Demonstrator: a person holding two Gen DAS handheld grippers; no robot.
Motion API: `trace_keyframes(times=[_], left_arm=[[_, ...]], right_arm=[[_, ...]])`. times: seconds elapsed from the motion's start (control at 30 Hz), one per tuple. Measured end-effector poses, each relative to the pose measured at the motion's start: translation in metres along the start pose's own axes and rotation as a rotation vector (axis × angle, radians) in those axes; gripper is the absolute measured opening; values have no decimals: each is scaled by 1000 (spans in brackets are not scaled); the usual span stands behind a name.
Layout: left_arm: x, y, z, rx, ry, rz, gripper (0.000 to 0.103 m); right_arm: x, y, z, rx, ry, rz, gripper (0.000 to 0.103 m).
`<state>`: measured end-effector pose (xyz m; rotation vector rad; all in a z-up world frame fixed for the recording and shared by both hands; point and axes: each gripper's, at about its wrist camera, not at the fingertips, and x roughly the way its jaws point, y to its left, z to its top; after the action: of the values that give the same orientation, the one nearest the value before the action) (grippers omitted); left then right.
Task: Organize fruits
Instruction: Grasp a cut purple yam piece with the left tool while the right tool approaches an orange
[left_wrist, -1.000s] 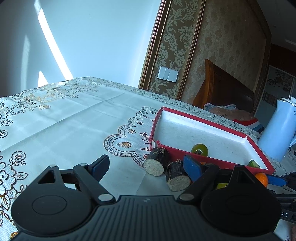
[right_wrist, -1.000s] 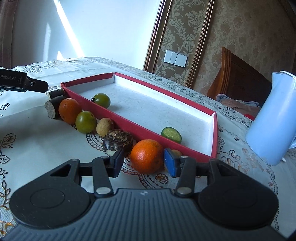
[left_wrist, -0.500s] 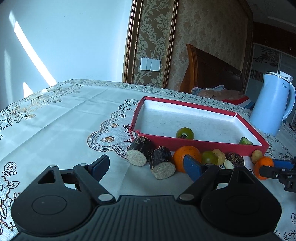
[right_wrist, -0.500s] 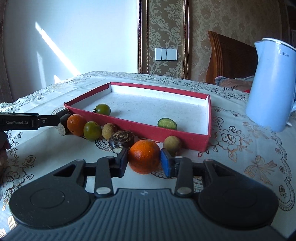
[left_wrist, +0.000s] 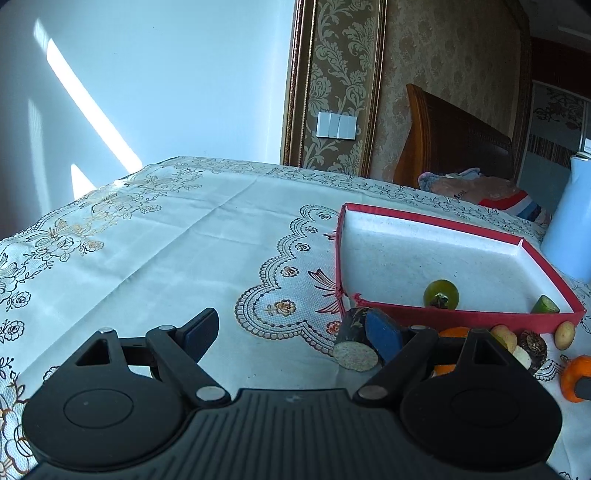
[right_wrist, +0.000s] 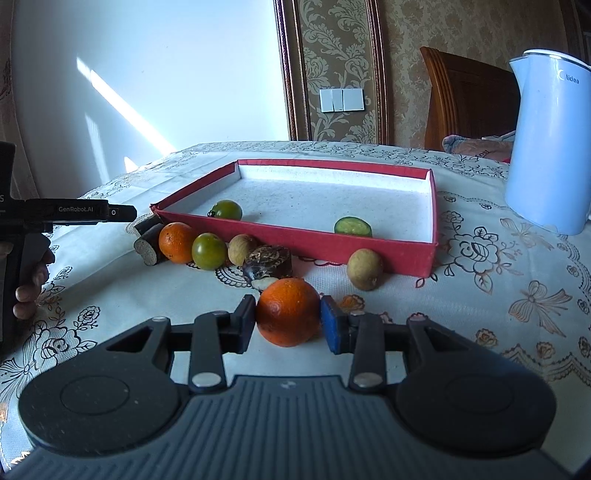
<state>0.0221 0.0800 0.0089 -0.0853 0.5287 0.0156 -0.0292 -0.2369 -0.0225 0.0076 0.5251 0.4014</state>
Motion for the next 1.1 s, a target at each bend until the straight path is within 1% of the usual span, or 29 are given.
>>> trace_keyframes(times=[0.07, 0.13, 0.2, 0.27, 0.3, 0.37, 0.43, 0.53, 0.67, 0.77, 0.83, 0.9, 1.0, 1.07, 1.1], left_arm=[[6, 3, 3, 4, 27, -73, 87], [11, 2, 7, 0, 41, -80, 87], [17, -4, 10, 17, 56, -86, 87], [22, -11, 13, 34, 66, -86, 87], [25, -16, 13, 60, 84, -86, 87], [34, -23, 13, 82, 118, -22, 88], [36, -17, 13, 48, 139, -30, 88], [32, -9, 10, 33, 140, -12, 88], [24, 1, 4, 17, 125, -26, 88], [22, 0, -1, 25, 129, -33, 87], [22, -3, -4, 39, 138, -21, 86], [20, -5, -7, 49, 127, -21, 82], [19, -8, -8, 53, 115, -26, 71], [19, -10, -8, 57, 112, -35, 57], [19, -12, -8, 61, 110, -34, 55]], right_arm=[[0, -1, 0, 6, 2, 3, 36], [1, -2, 0, 10, 4, 5, 36], [1, -1, 0, 12, 4, 6, 36], [1, -2, 0, 12, 4, 6, 36], [1, -2, 0, 14, 3, 7, 36], [1, -3, 0, 18, 3, 8, 36], [1, -3, 0, 22, 2, 9, 36], [2, -4, 0, 27, 3, 13, 36], [2, -4, 0, 29, 2, 14, 36], [2, -4, 0, 30, 2, 13, 36], [2, -4, 0, 30, 2, 13, 36], [2, -4, 0, 29, 2, 13, 36], [2, -4, 0, 29, 2, 13, 36], [2, -4, 0, 29, 2, 13, 36], [2, -4, 0, 28, 2, 13, 36]])
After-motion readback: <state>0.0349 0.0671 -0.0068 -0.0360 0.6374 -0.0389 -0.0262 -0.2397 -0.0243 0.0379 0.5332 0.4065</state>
